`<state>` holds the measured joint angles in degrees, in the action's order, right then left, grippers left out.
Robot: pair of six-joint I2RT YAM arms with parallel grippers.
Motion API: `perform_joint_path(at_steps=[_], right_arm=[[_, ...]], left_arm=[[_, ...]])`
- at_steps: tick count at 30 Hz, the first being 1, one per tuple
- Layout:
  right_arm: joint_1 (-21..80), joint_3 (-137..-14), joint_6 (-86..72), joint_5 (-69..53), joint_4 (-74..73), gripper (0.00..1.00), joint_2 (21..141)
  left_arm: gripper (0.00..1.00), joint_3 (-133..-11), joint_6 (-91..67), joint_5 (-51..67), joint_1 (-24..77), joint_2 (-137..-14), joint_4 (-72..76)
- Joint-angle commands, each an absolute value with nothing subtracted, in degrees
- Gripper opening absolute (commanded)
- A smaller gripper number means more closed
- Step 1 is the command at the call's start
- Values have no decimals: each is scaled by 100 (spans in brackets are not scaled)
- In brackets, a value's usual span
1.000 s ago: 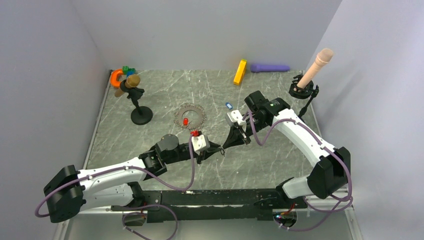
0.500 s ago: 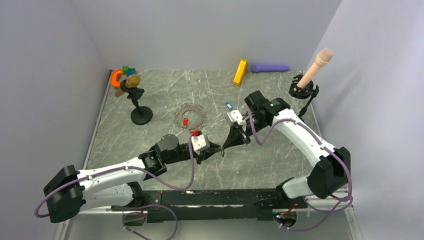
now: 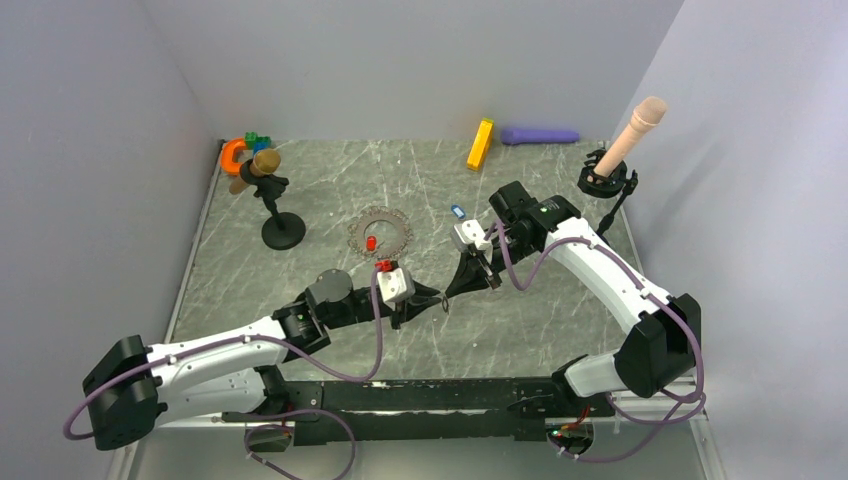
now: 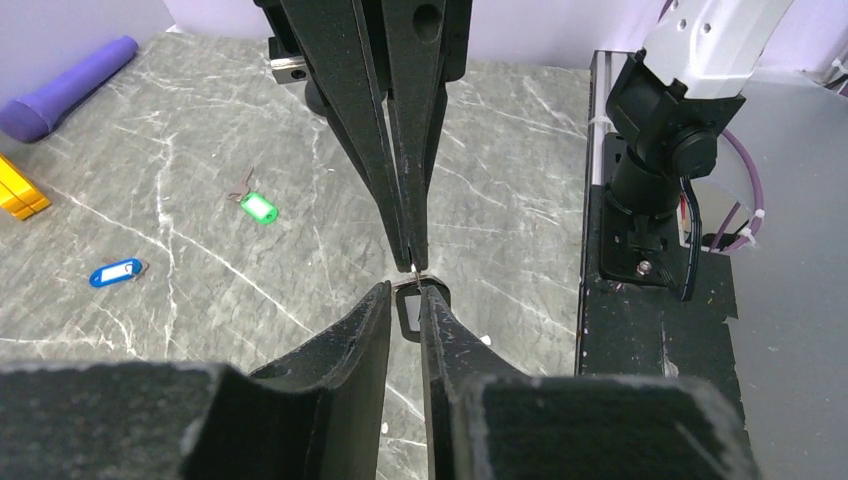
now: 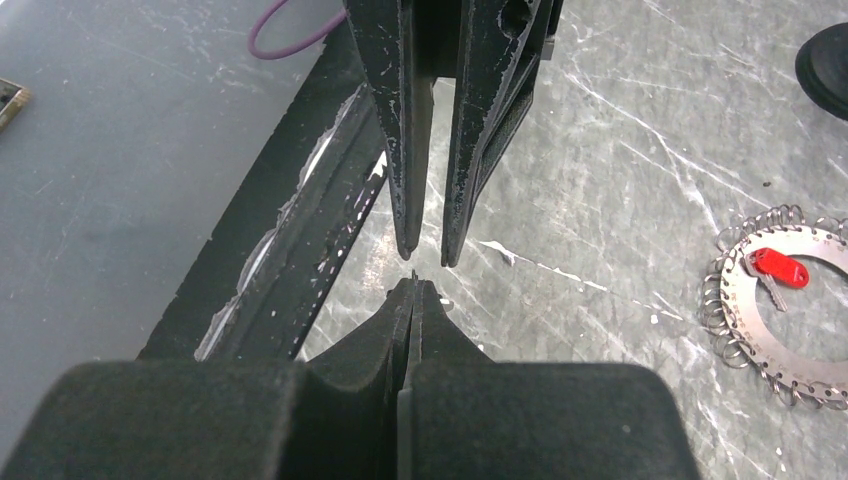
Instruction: Put the keys on the keyring
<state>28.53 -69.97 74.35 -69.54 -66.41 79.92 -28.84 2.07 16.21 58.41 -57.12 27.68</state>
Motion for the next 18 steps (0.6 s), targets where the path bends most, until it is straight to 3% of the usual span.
perform_joint_path(at_steps=[1,18], right_arm=[[2839,-7093,7526,-7202,-6588,0,7973],[2822,-7066,7525,-7204,-6559,0,7963]], left_arm=[[23,-2976,45,1758,5875,-5815,2988],[20,-3137,37,1633,5880,-5996,2897]])
